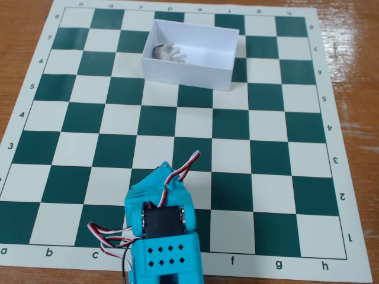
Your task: Grab the toy horse and put it in the box.
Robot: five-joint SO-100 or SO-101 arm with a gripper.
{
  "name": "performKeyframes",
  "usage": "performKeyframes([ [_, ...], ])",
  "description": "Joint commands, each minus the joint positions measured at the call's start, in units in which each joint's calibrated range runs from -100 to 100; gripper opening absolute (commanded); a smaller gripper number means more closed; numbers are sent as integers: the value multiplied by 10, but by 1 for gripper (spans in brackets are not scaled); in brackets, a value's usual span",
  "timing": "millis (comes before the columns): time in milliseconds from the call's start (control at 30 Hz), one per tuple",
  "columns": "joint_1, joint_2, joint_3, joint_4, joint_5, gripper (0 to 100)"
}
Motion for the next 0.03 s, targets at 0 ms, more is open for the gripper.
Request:
performKeyframes([
  [0,-5,-4,4,4,1,0],
])
